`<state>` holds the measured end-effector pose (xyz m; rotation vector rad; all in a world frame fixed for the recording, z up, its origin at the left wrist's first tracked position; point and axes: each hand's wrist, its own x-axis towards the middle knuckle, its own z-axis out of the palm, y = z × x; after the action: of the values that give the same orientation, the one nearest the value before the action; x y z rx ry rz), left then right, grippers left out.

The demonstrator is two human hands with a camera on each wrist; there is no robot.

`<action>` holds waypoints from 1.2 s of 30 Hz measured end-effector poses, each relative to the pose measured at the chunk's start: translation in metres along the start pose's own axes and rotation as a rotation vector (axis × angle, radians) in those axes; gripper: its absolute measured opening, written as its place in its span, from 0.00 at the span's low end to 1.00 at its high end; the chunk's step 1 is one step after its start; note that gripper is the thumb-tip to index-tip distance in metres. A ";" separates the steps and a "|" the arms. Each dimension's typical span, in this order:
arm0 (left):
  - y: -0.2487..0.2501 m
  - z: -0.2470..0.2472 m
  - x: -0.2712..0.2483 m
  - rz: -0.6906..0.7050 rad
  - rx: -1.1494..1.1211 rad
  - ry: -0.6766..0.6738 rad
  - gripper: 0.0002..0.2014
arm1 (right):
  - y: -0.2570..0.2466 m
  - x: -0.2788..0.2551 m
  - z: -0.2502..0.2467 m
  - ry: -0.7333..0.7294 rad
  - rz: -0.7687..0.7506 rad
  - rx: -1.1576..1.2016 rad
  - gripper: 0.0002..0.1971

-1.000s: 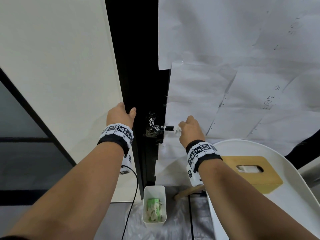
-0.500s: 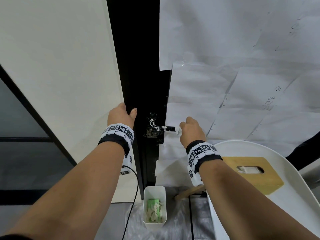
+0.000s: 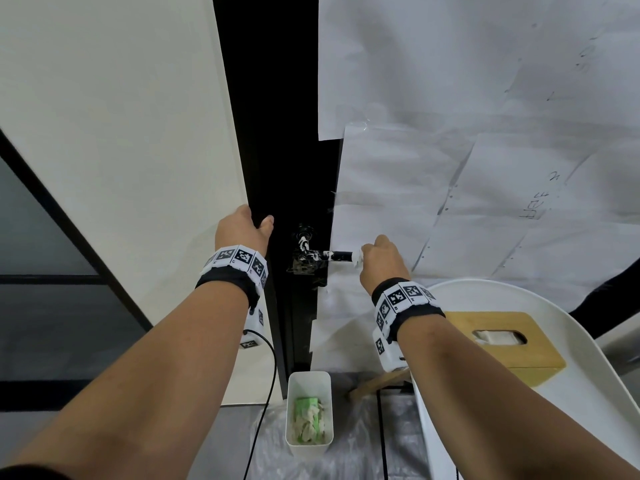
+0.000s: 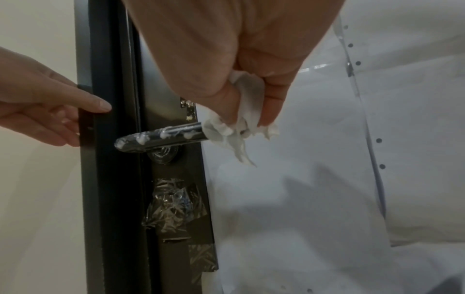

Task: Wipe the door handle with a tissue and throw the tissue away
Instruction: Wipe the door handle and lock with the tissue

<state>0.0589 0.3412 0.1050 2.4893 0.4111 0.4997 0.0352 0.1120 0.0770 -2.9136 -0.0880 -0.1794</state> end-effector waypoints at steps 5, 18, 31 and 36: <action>0.000 0.000 0.000 -0.007 -0.004 0.005 0.18 | 0.003 0.004 0.002 0.010 0.057 0.062 0.11; 0.000 0.001 -0.001 -0.004 -0.010 0.006 0.18 | 0.009 0.007 0.014 -0.035 0.164 0.096 0.08; -0.001 0.001 -0.001 0.006 -0.009 0.014 0.19 | 0.010 0.003 0.001 0.113 0.136 0.188 0.09; -0.001 0.000 -0.002 -0.004 -0.003 0.007 0.19 | 0.004 0.004 0.001 0.002 0.061 0.098 0.10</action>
<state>0.0574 0.3412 0.1039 2.4841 0.4172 0.5069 0.0400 0.1089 0.0761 -2.8146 -0.0068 -0.1630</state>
